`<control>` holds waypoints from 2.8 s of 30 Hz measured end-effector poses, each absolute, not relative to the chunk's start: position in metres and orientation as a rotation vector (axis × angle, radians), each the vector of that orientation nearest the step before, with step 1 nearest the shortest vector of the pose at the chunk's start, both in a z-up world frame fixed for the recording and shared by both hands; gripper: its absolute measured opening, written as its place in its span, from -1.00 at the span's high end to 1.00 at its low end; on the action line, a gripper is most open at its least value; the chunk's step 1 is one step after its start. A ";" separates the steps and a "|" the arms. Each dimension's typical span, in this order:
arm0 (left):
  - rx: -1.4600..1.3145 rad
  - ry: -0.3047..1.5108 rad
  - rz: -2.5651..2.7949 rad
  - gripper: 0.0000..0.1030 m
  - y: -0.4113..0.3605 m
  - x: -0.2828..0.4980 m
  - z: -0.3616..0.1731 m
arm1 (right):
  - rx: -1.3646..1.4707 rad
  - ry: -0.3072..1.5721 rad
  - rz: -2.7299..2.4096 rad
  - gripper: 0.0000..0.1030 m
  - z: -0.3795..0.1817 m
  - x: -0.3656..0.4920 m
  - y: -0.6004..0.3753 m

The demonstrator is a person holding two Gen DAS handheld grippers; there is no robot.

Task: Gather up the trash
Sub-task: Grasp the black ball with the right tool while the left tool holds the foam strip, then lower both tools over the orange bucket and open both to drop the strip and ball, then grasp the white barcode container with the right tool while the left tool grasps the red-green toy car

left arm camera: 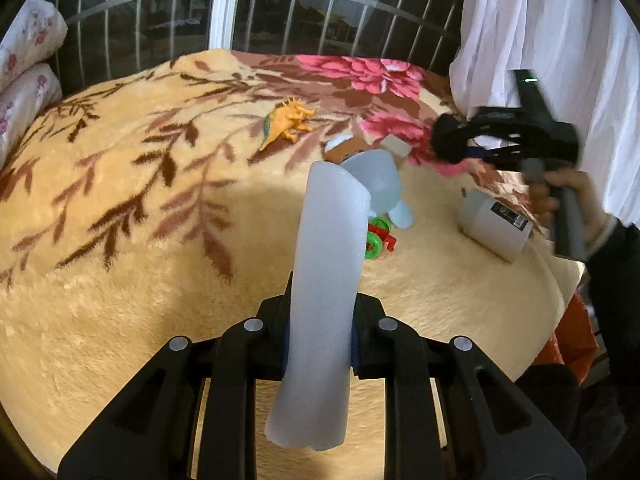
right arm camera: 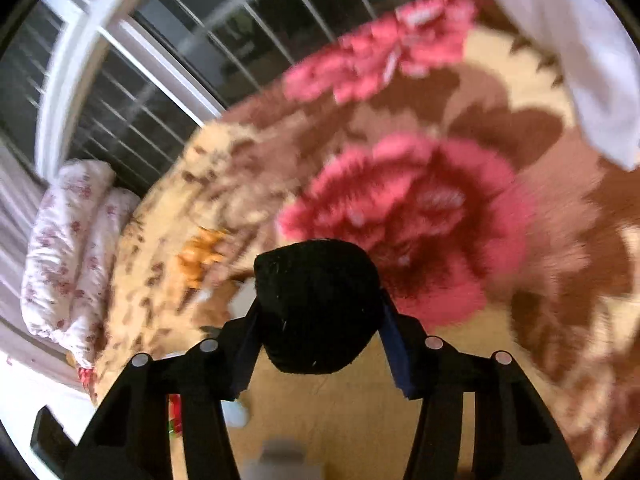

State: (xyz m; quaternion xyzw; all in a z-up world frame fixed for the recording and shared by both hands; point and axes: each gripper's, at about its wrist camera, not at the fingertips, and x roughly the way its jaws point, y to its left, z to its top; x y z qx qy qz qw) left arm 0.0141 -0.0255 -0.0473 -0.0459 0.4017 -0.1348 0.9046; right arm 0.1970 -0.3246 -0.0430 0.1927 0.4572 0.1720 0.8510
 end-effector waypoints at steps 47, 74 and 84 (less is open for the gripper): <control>0.003 1.162 -0.359 0.62 -0.048 -0.170 -0.176 | 0.077 1.097 0.530 -0.06 -0.166 -0.186 -0.222; 0.027 1.294 -0.341 -0.39 -0.043 -0.159 -0.204 | 0.141 1.194 0.434 -0.42 -0.198 -0.169 -0.232; 0.082 1.023 -0.347 -0.61 -0.053 -0.168 -0.118 | 0.113 1.005 0.442 -0.52 -0.140 -0.171 -0.246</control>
